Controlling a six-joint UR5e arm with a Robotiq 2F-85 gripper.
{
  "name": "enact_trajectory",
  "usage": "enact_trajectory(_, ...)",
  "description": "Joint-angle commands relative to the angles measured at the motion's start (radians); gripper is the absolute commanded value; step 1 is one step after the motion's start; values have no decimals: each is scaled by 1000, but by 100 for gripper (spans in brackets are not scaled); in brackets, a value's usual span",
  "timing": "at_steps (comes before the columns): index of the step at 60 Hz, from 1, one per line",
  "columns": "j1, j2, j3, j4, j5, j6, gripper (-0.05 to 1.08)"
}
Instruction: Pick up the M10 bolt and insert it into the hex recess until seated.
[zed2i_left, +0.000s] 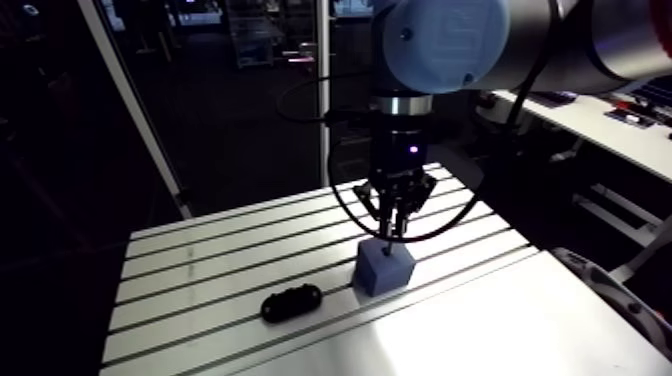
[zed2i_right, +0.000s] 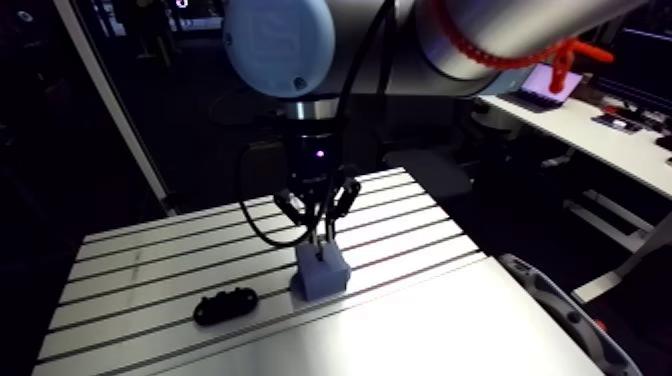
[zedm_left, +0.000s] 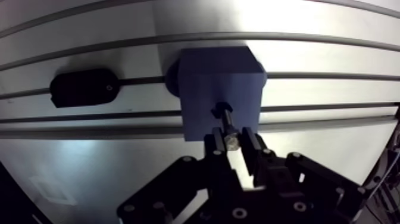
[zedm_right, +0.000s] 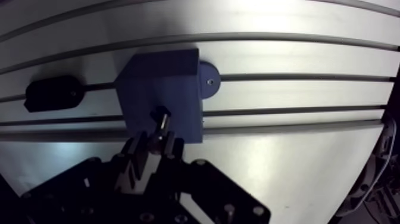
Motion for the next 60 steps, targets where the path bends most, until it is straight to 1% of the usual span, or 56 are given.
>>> enact_trajectory(1, -2, 3, 3, -2, -2, 0, 107)
enact_trajectory(7, -1, 3, 0, -2, 0, 0, 107)
enact_trajectory(8, 0, 3, 0, -2, 4, 1, 107)
enact_trajectory(15, 1, 2, -2, 0, 8, 2, 107)
enact_trajectory(45, 1, 2, -3, 0, 7, 2, 107)
enact_trajectory(60, 1, 3, 0, -2, 5, 2, 107)
